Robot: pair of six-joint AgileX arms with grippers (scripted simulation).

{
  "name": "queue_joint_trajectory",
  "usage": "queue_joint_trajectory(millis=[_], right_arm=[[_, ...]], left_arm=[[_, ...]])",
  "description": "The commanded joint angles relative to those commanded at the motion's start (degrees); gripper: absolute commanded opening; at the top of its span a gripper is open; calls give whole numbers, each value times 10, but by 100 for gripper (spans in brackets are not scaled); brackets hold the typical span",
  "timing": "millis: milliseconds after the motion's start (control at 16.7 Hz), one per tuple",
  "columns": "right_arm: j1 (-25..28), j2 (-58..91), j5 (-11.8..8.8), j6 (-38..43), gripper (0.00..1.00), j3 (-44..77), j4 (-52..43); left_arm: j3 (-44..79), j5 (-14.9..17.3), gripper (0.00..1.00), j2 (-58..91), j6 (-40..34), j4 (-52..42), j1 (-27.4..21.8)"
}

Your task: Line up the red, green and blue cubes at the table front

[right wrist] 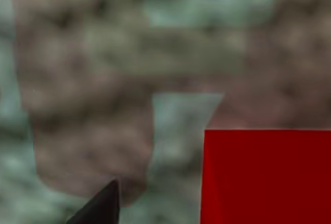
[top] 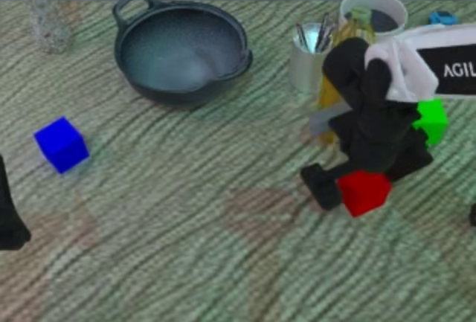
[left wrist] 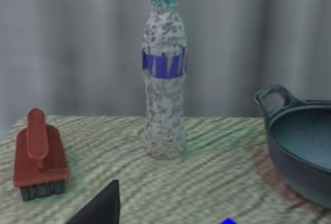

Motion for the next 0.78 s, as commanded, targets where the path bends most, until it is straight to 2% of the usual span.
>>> queue_joint_trajectory(millis=[300, 780], right_arm=[[1, 9, 0, 0, 100, -9, 14], [1, 9, 0, 0, 40, -9, 14]], left_arm=[[0, 0, 100, 0, 0, 0, 0], [0, 0, 100, 0, 0, 0, 0]])
